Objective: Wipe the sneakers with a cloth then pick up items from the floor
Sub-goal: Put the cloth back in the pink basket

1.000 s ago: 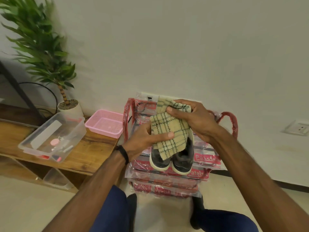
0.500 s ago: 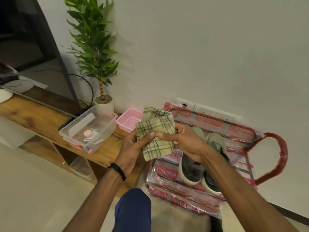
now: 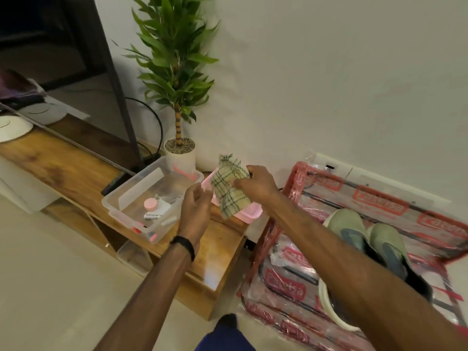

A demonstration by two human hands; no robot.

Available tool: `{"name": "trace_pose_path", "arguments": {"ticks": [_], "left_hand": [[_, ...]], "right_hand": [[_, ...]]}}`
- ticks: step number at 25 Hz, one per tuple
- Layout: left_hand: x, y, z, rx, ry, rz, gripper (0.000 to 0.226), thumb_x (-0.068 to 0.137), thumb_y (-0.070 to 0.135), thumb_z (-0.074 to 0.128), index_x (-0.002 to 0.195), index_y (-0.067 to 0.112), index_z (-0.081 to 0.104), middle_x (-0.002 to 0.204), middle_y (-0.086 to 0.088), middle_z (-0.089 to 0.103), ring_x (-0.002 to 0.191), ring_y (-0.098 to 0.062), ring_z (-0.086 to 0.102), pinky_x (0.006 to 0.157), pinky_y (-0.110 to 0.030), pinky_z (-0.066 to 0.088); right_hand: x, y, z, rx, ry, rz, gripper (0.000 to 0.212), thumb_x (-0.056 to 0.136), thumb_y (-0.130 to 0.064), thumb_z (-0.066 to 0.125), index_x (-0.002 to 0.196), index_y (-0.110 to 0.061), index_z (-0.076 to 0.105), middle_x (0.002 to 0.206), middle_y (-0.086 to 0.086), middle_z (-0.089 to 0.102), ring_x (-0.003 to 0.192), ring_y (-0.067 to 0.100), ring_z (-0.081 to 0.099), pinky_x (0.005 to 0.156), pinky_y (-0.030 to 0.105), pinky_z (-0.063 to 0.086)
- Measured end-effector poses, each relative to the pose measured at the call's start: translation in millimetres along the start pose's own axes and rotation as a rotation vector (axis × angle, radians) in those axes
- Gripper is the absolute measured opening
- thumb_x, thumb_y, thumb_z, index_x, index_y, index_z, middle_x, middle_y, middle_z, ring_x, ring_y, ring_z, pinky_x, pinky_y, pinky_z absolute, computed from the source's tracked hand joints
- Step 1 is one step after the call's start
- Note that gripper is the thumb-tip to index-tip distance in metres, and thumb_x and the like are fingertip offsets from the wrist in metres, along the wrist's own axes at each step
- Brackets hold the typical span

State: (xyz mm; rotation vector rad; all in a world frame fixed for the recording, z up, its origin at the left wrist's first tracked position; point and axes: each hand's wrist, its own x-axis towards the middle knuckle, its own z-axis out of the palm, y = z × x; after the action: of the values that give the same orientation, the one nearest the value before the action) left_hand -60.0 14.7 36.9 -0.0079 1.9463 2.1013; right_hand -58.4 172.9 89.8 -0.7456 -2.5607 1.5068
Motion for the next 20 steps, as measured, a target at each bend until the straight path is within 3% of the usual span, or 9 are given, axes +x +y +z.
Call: {"name": "trace_pose_path", "arguments": {"ticks": [2,4,7,10,12,15,17,20], "left_hand": [[31.6,6.5,7.8,-0.008,-0.089,-0.010,0.037,0.105,0.041,0.046,0.130,0.017,0.057,0.131,0.001,0.062,0.116,-0.012,0.059,0.094,-0.030,0.051],[60.5,13.9,19.0,-0.097,-0.208,-0.126,0.050,0.103,0.053,0.040,0.130,0.014,0.057,0.126,-0.006,0.066,0.113,-0.020,0.066,0.097,-0.041,0.055],[99.4,21.3,34.2,-0.062,-0.299,-0.248,0.063,0.100,0.064,0.034,0.124,0.012,0.059,0.118,-0.011,0.070,0.108,-0.026,0.069,0.093,-0.042,0.058],[131.0,21.9,52.0,0.046,-0.332,-0.268,0.056,0.100,0.059,0.045,0.114,0.010,0.067,0.110,-0.013,0.073,0.101,-0.025,0.071,0.088,-0.039,0.060],[150.1,19.4,61.5,0.152,-0.295,-0.250,0.039,0.099,0.041,0.059,0.113,0.005,0.066,0.113,-0.016,0.072,0.098,-0.026,0.071,0.084,-0.038,0.061],[179.3,12.5,64.3,0.659,-0.203,-0.128,0.022,0.093,0.014,0.064,0.108,-0.003,0.065,0.109,-0.018,0.070,0.094,-0.029,0.068,0.081,-0.037,0.059],[188.7,7.2,64.3,1.071,-0.187,-0.016,0.027,0.090,0.015,0.068,0.109,-0.003,0.065,0.108,-0.016,0.069,0.098,-0.032,0.066,0.085,-0.039,0.055],[184.8,-0.4,67.1,1.320,-0.209,0.055,0.025,0.089,0.016,0.072,0.109,0.002,0.067,0.109,-0.014,0.070,0.102,-0.032,0.066,0.085,-0.035,0.054]], "right_hand": [[25.2,3.3,4.4,-0.123,0.099,-0.025,0.014,0.085,-0.019,0.069,0.097,-0.014,0.071,0.094,0.004,0.073,0.085,0.025,0.071,0.077,0.041,0.061],[40.9,6.7,7.9,-0.282,0.196,-0.060,0.017,0.087,-0.022,0.066,0.103,-0.019,0.070,0.095,0.003,0.072,0.087,0.028,0.069,0.075,0.039,0.059],[56.5,18.6,15.8,-0.447,0.304,-0.142,0.019,0.092,-0.026,0.064,0.110,-0.023,0.070,0.101,0.003,0.073,0.089,0.030,0.067,0.070,0.035,0.054],[66.4,38.2,30.5,-0.573,0.328,-0.267,0.026,0.095,-0.012,0.059,0.119,-0.018,0.068,0.105,0.006,0.072,0.090,0.029,0.067,0.073,0.036,0.054],[72.9,52.1,40.9,-0.592,0.334,-0.343,0.029,0.095,-0.007,0.057,0.121,-0.014,0.067,0.108,0.008,0.072,0.091,0.029,0.066,0.079,0.040,0.055],[89.1,69.5,56.7,-0.639,0.230,-0.345,0.030,0.090,-0.004,0.059,0.118,-0.011,0.068,0.110,0.010,0.071,0.097,0.031,0.064,0.085,0.043,0.054],[97.2,75.2,66.3,-0.652,0.069,-0.259,0.029,0.086,-0.007,0.063,0.114,-0.010,0.070,0.107,0.010,0.072,0.097,0.032,0.065,0.086,0.045,0.056],[99.8,76.4,73.5,-0.622,-0.151,-0.127,0.032,0.084,-0.008,0.062,0.116,-0.006,0.066,0.104,0.011,0.069,0.093,0.032,0.065,0.081,0.043,0.059]]}}
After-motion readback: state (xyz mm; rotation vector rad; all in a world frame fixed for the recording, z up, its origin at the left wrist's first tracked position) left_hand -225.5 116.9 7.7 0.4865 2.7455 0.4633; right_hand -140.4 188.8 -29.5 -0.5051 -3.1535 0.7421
